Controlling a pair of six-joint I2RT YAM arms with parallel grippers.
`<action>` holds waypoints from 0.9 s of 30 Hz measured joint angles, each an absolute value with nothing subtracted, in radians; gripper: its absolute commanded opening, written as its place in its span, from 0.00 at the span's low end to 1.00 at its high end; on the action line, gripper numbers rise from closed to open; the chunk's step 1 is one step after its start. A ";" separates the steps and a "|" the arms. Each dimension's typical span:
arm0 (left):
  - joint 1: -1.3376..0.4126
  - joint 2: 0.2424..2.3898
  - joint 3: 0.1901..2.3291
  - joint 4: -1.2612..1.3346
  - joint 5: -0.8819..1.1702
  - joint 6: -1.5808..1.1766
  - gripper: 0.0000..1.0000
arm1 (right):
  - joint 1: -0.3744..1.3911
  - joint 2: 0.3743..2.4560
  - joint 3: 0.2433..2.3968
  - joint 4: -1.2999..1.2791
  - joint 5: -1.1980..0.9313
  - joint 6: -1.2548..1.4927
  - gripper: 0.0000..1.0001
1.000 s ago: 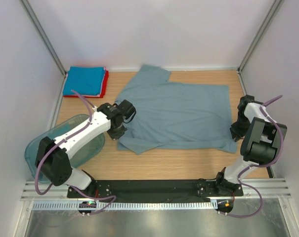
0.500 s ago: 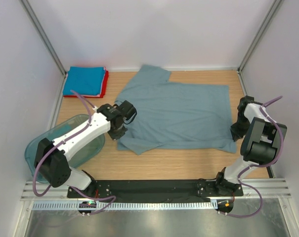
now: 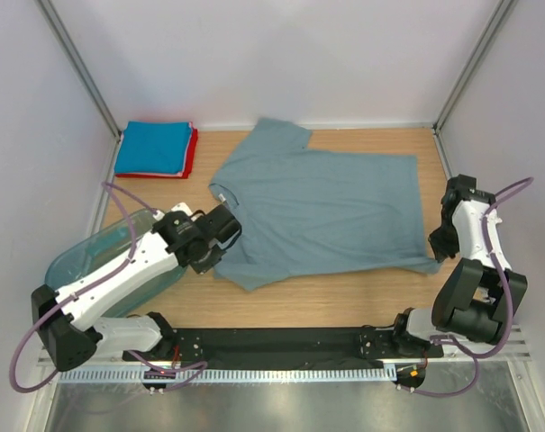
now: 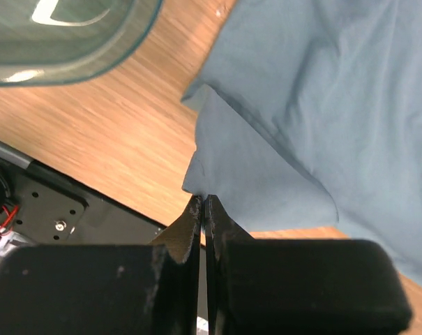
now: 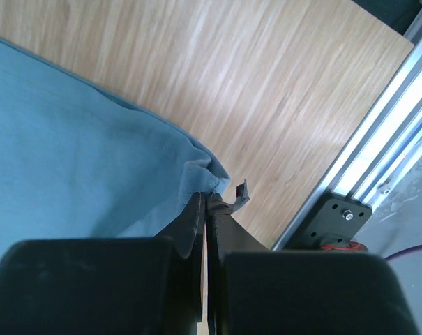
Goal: Fold and stack the t-shirts
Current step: Fold the tshirt
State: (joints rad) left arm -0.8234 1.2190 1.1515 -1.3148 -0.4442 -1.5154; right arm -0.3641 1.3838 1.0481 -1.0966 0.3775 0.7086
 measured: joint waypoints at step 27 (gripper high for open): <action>-1.222 1.022 1.042 -1.329 -0.413 -1.961 0.00 | -0.285 1.065 0.991 -1.232 0.469 0.719 0.01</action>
State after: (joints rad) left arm -1.2217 1.0218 1.0420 -1.3289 -0.4129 -1.9614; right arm -0.2848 1.0645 0.9913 -1.2320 0.4690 0.7185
